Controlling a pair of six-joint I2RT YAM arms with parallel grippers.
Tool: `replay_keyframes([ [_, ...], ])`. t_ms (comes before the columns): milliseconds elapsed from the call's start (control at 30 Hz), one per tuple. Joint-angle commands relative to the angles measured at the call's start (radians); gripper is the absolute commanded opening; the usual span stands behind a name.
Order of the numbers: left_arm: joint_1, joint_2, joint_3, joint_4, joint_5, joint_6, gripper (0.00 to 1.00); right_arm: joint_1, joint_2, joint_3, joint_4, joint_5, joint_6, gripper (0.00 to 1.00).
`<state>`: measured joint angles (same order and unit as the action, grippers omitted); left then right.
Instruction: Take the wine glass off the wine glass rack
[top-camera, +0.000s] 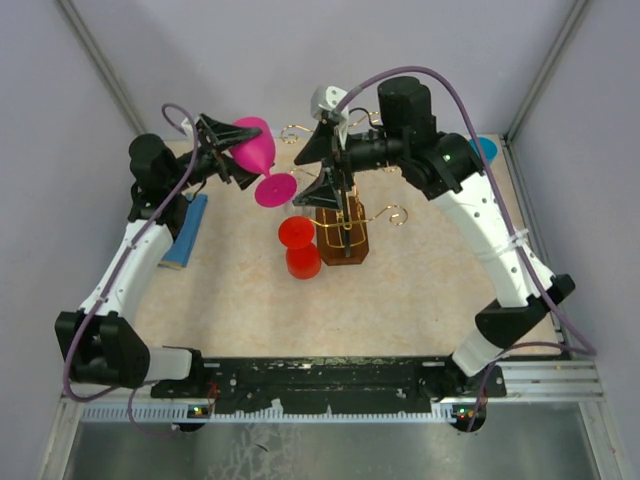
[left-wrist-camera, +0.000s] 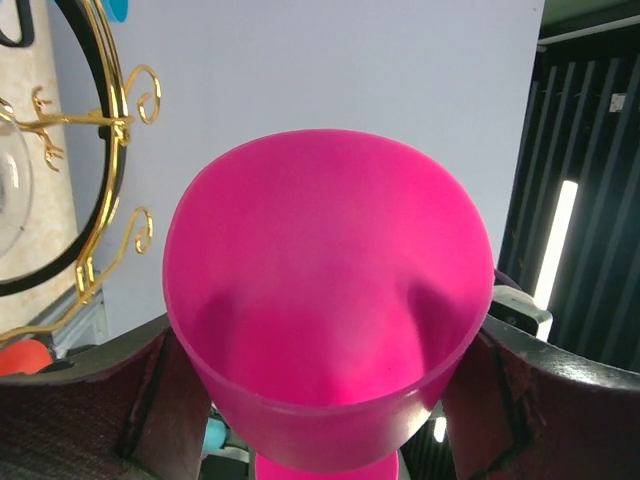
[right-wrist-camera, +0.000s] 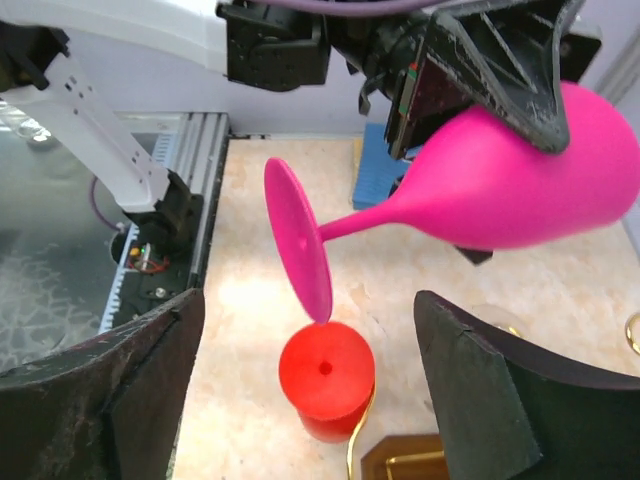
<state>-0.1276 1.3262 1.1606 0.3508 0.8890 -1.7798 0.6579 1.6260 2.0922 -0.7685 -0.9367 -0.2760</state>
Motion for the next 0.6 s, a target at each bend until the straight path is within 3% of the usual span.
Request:
replay_keyframes([
  [0,0.037,-0.01,0.041,-0.041,-0.036,0.14,0.7,0.002,-0.161,-0.09,0.086,0.126,-0.008,0.91],
  [133,0.103,-0.011,0.109,-0.172,-0.086,0.332,0.71,-0.01,-0.292,-0.199,0.148,0.241,0.003,0.99],
  [233,0.193,0.009,0.186,-0.233,-0.122,0.489,0.72,-0.035,-0.341,-0.242,0.153,0.27,0.024,0.99],
  [367,0.24,0.087,0.412,-0.53,-0.269,0.868,0.73,-0.057,-0.356,-0.286,0.164,0.319,0.07,0.99],
  [567,0.232,0.087,0.36,-0.484,-0.397,1.2,0.69,-0.081,-0.287,-0.25,0.181,0.408,0.179,0.98],
])
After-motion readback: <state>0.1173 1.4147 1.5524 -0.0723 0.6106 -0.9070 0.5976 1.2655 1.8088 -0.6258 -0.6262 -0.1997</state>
